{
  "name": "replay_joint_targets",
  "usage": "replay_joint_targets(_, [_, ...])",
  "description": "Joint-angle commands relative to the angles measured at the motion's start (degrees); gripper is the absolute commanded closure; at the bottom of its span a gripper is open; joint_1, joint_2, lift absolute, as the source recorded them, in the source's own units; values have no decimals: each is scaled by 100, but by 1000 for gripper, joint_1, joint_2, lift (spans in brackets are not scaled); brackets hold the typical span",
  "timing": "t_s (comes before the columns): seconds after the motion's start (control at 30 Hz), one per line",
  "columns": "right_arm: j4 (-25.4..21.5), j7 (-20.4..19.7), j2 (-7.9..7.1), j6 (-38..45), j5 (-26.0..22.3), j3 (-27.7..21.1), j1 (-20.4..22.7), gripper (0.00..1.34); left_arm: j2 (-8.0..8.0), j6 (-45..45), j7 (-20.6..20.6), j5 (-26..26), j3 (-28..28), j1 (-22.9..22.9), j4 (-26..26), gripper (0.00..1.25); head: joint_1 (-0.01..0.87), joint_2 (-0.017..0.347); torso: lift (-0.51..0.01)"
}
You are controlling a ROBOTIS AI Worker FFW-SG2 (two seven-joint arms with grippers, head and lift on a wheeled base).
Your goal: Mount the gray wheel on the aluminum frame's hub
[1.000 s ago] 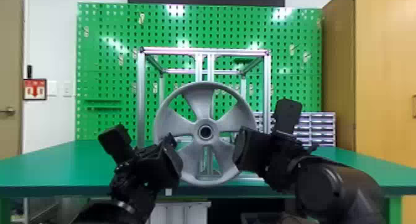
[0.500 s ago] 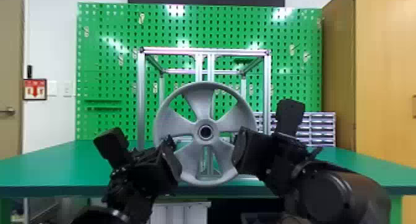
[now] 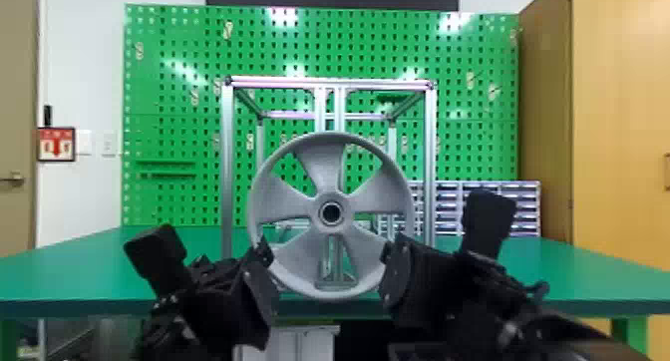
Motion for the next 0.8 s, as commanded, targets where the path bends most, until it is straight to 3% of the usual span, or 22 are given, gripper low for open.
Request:
replay_joint_targets(0.0, [-341,20,-84,0,-82,-78,362,98,87,147,-40,26,66,200,-236,114,-5,6,-499])
replay_joint_targets(0.37, [-684,442,-268,-342,-38,-289,1206,94,245,639,-304,-177,312,788,-685,116,-5,6,-499])
replay_joint_targets(0.77, [-754,1022,-488,-1125,710,-87,2049,85,386,964,-779,-765,602,1571,-983,122,-5,6,-499])
